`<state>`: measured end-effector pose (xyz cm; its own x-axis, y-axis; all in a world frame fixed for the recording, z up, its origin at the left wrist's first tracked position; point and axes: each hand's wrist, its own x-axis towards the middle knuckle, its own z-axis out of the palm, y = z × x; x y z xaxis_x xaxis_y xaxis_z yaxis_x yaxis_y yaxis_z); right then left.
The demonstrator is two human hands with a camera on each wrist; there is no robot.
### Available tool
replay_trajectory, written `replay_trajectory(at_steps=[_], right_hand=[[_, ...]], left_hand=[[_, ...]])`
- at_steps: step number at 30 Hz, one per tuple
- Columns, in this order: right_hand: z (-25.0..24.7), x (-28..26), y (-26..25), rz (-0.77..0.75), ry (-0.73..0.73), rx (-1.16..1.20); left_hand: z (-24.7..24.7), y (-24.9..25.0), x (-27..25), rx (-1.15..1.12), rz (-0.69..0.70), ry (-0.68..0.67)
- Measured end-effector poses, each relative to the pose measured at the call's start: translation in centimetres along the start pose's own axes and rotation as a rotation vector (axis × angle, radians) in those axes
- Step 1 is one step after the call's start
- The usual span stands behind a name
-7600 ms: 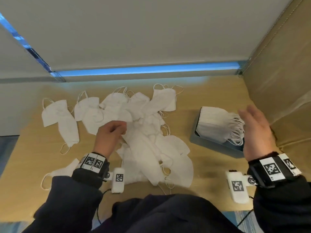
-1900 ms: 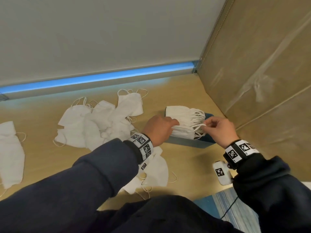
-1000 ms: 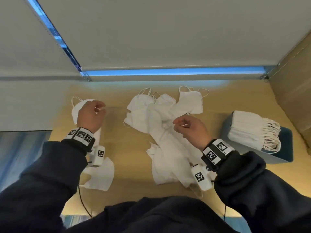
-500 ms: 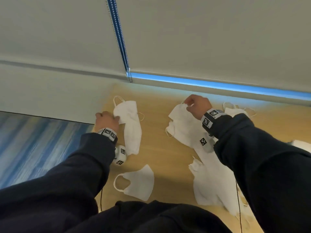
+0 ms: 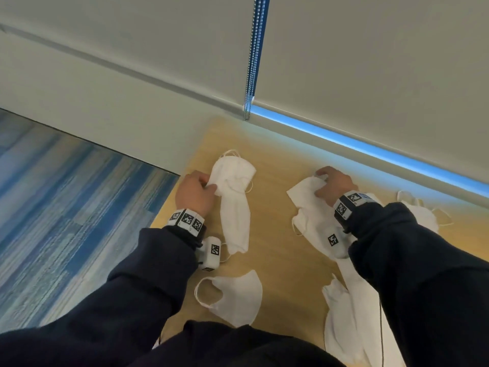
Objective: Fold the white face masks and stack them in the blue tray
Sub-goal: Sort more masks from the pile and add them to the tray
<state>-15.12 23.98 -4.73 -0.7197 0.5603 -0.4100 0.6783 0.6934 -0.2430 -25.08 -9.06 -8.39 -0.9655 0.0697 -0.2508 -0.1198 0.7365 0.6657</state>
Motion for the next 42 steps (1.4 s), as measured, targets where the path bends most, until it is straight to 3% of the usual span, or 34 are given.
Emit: replay_trajectory(at_steps=[5, 9, 12, 18, 21, 25, 28, 32, 35, 39, 42], right_hand=[[-2.7, -3.1, -2.3, -0.216, 0.174, 0.248], [-6.2, -8.1, -3.1, -0.312, 0.290, 0.518], [-8.2, -13.0, -3.6, -0.379, 0.036, 0.825], [-6.3, -19.0, -3.0, -0.406, -0.347, 1.198], [-4.4, -21.1, -3.2, -0.410, -0.374, 1.198], [-3.1, -22.7, -3.5, -0.398, -0.105, 1.212], [-2.7, -23.0, -3.0, -0.418, -0.015, 1.245], [-2.0, -23.3, -2.3, -0.409, 0.006, 1.230], [-1.8, -23.3, -1.5, -0.345, -0.108, 1.286], [-2.9, -22.8, 0.9, -0.250, -0.468, 1.331], [-3.3, -22.6, 2.2, -0.251, -0.515, 1.181]], left_hand=[[-2.6, 0.2, -2.3, -0.416, -0.027, 0.084], [-5.2, 1.4, -5.9, -0.487, 0.040, 0.171], [-6.5, 1.8, -8.8, -0.450, 0.116, 0.158], [-5.7, 2.5, -13.4, -0.408, 0.232, -0.144], [-5.2, 4.2, -15.3, -0.495, 0.242, -0.310], [-6.0, 7.4, -17.3, -0.713, 0.198, -0.467], [-6.9, 8.9, -18.5, -0.842, 0.147, -0.455], [-7.1, 9.2, -18.9, -0.725, 0.354, -0.465], [-7.3, 8.9, -18.2, -0.587, 0.460, -0.510], [-8.5, 7.7, -16.2, -0.493, 0.463, -0.477], [-9.2, 7.0, -15.2, -0.544, 0.432, -0.469]])
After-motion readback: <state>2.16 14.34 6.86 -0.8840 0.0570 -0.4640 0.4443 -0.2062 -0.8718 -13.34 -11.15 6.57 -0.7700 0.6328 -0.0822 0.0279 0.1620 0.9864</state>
